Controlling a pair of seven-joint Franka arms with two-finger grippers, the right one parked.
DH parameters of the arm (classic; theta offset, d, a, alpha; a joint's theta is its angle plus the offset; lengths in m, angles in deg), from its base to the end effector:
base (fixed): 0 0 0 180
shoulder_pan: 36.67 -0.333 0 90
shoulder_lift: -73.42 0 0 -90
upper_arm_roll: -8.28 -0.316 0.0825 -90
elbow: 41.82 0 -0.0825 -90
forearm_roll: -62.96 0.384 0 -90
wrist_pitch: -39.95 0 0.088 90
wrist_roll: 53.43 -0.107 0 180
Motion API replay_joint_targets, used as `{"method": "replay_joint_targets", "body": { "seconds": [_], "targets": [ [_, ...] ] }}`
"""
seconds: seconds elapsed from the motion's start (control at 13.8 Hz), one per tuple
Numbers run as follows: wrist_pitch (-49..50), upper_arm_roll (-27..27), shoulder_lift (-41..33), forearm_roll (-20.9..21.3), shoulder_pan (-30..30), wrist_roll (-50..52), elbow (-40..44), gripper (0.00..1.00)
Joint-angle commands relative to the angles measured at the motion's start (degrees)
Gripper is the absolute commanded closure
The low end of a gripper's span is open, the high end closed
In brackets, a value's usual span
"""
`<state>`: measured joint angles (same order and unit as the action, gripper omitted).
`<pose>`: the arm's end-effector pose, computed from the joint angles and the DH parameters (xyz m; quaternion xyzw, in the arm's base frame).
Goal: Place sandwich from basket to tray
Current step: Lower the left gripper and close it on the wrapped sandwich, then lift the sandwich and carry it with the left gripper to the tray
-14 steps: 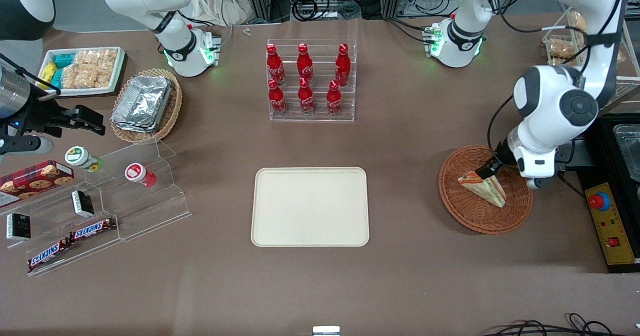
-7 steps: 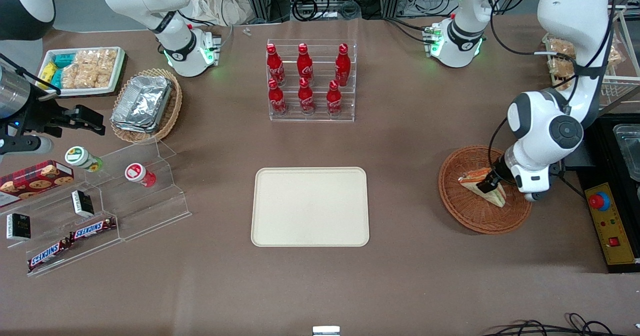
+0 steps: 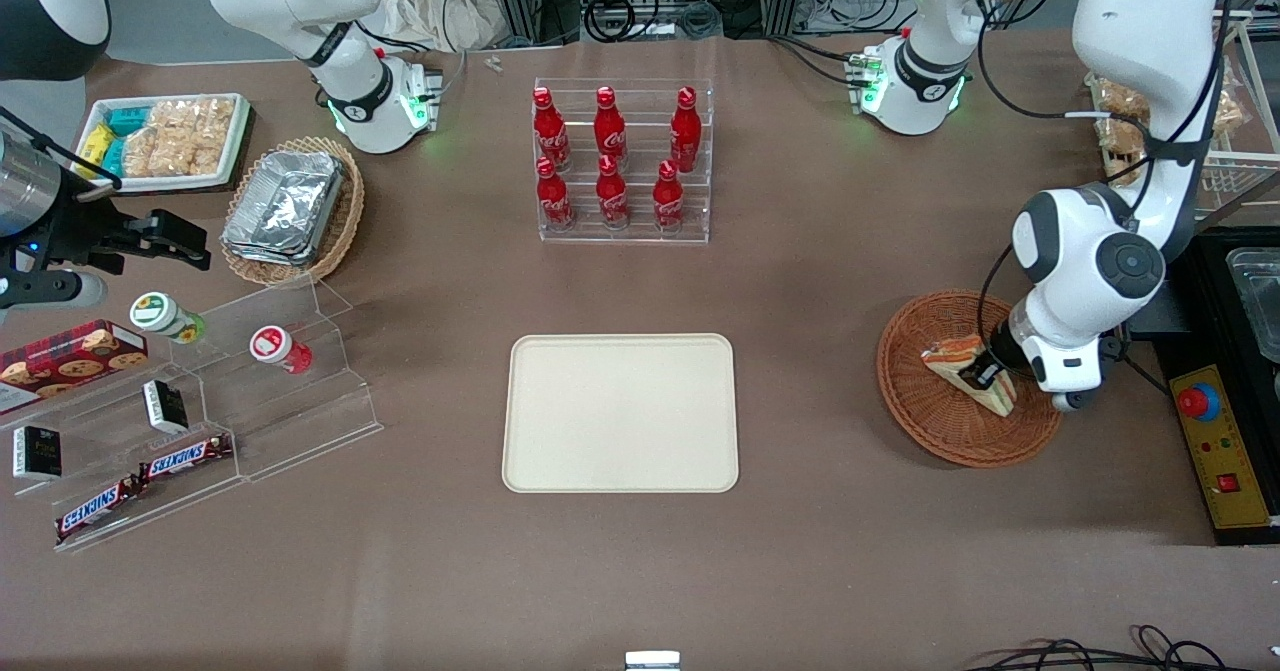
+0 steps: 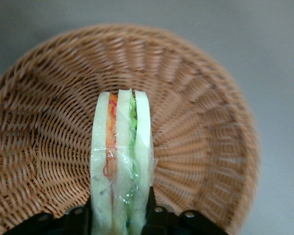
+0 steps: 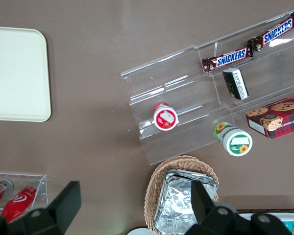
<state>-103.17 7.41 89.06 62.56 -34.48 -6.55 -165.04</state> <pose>0.5750 -0.0133 0.2800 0.9204 0.3891 0.0339 0.0153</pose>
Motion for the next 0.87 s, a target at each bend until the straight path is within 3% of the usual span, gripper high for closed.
{"method": "replay_joint_targets", "body": {
  "seconds": [0.0,0.14,0.43,0.65,0.8],
  "targets": [
    [14.4,3.1,-5.3,0.8,0.5,-3.6,6.6,1.00],
    [25.6,8.1,-4.0,0.8,0.5,-3.9,14.5,1.00],
    [26.2,19.4,-0.5,2.1,2.0,-5.5,18.3,1.00],
    [23.6,20.9,6.1,6.2,9.6,-5.3,22.6,1.00],
    [18.3,20.9,9.1,6.3,12.0,-5.1,23.5,1.00]
  ]
}}
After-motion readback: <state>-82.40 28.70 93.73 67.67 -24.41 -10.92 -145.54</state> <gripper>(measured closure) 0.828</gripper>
